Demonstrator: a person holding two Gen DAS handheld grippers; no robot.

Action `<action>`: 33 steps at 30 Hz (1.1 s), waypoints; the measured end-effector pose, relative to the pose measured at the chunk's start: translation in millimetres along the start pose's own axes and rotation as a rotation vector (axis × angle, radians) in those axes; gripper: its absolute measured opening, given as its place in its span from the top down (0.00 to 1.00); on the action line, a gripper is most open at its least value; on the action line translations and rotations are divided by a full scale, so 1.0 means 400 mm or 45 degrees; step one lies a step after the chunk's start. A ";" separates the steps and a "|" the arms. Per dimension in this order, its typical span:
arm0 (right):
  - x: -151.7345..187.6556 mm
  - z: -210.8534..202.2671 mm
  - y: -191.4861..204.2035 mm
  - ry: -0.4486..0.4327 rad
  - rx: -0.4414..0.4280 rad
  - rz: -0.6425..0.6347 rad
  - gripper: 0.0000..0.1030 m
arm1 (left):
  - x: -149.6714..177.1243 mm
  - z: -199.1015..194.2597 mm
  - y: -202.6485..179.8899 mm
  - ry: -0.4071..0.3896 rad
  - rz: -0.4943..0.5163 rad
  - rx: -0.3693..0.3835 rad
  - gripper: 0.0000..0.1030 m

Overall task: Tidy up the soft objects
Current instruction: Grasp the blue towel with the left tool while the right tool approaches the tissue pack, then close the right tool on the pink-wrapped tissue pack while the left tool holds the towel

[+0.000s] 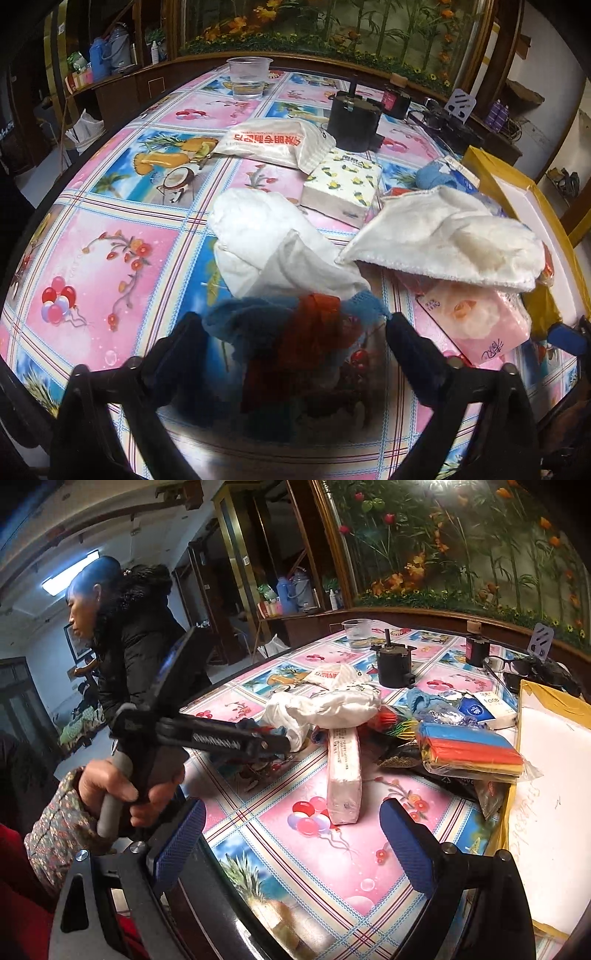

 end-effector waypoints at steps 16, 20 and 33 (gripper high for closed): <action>-0.021 0.082 -0.049 0.139 0.078 0.135 0.40 | 0.035 -0.086 -0.069 -0.180 0.188 0.024 0.48; -0.046 0.113 -0.072 0.155 0.156 0.153 0.40 | 0.043 -0.081 -0.065 -0.173 0.178 0.037 0.48; -0.026 0.056 -0.053 0.016 0.047 0.120 0.79 | 0.058 -0.089 -0.110 -0.218 0.209 0.103 0.48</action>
Point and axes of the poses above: each gripper's, at about its wrist camera, not at the fingertips, and z roughly the way its jaws point, y to its left, x to its underside, the point moved 2 cm from there along z, roughly the way its jaws point, and after that the axes turned 1 degree about y, right-handed, at the moved point
